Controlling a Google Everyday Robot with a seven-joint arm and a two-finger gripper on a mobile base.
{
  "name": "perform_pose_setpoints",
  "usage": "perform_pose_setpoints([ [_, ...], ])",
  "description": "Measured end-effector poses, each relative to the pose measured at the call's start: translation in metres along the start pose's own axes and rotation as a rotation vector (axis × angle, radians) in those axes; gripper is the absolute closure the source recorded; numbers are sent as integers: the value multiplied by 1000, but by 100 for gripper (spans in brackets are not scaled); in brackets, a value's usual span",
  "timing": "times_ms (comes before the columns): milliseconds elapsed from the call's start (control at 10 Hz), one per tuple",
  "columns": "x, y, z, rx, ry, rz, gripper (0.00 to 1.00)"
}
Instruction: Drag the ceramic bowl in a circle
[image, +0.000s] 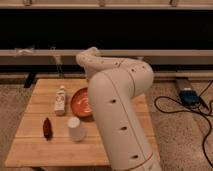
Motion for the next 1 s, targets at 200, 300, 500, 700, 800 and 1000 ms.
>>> perform_pose_setpoints([
  [200,-16,-37,-8,29,-1,37,81],
  [300,-16,-54,-11,41,2,61,81],
  [500,3,-86,-14,65,9,113,81],
  [700,42,-117,-15,85,17,175,81],
  [800,64,-131,-15,92,22,204,81],
  [1000,114,-157,-14,106,38,266,81],
])
